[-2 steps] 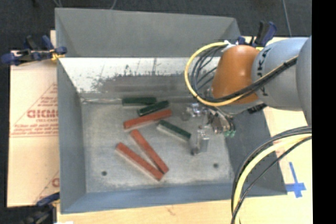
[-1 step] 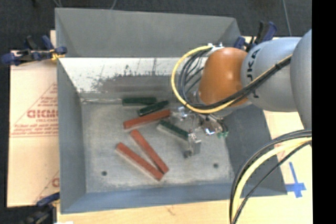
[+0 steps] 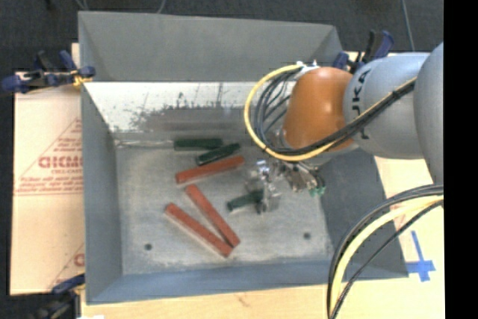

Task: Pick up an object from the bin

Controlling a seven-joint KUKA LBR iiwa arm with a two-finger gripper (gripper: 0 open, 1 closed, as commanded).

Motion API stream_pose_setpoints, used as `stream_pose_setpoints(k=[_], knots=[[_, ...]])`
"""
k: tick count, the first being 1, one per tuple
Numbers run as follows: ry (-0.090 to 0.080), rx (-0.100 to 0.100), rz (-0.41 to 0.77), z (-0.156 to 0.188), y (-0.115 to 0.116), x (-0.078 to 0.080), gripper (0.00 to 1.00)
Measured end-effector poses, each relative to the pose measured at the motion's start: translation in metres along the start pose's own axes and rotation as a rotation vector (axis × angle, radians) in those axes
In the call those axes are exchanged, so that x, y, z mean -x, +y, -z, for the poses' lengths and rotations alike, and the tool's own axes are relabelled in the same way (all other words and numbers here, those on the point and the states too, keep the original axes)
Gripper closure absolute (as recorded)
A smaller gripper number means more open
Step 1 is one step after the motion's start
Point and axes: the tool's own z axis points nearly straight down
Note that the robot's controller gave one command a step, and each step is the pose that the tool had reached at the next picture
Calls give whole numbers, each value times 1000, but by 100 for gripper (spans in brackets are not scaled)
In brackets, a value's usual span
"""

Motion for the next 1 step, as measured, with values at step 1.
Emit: stream_pose_setpoints(k=[1], knots=[[-4,-3,369,146,-6,-43,100]])
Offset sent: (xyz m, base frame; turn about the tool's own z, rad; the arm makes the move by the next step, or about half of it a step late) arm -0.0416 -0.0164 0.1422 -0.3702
